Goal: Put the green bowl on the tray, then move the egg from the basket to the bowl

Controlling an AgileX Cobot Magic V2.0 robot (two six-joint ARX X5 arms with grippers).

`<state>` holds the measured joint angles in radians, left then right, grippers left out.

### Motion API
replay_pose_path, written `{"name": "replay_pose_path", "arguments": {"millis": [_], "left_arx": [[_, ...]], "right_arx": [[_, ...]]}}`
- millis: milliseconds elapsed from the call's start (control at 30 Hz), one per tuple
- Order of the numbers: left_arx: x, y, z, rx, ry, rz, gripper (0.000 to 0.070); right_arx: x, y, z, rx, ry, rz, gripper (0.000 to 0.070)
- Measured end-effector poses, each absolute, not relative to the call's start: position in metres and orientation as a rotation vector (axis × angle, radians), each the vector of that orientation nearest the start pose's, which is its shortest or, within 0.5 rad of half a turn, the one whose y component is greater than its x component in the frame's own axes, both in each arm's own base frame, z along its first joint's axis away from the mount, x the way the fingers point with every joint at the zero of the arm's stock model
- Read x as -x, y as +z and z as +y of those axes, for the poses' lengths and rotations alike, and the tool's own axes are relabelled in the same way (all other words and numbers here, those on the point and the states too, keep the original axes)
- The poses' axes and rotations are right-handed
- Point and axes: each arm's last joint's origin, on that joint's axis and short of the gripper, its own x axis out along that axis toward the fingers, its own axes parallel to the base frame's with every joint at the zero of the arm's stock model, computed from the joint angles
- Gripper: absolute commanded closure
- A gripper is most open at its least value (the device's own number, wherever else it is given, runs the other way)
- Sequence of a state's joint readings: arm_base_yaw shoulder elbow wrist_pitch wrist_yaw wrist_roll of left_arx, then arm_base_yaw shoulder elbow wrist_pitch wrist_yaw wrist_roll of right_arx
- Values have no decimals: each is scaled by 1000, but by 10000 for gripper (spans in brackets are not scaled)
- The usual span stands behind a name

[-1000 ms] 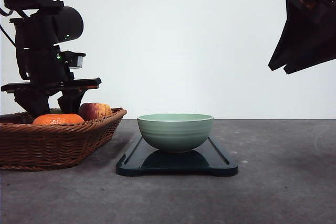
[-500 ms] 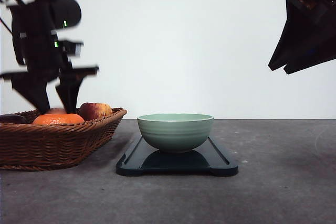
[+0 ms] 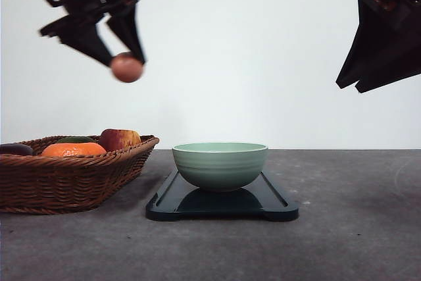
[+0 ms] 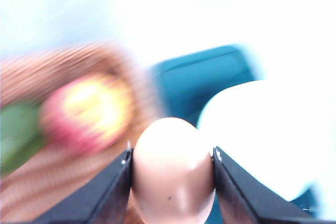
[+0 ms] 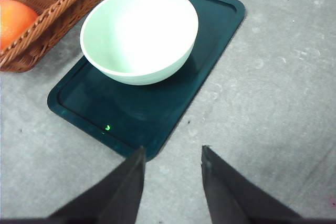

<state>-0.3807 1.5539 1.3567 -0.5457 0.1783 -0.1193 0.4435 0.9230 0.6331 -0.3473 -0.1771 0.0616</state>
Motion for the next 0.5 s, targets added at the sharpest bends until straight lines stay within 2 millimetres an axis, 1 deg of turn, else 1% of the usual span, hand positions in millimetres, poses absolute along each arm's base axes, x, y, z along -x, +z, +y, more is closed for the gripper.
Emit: {"name": "replay_pose_path", "arguments": {"millis": [133,267,367,500], "left_arx": [[-311,313,-155,2,-568,715,514],[-314,303,-181,-46,-634,674,514],[-318,285,-199,-80,-656,694,514],[-325,254,-219,-115,-682,754,514]], "right_arx": [[-169,244,86,28,579,659,491],[-169,244,86,28,579,659,491],[-169,244,86,28,579,659,491],[-169,244,86,28,579,659,491]]}}
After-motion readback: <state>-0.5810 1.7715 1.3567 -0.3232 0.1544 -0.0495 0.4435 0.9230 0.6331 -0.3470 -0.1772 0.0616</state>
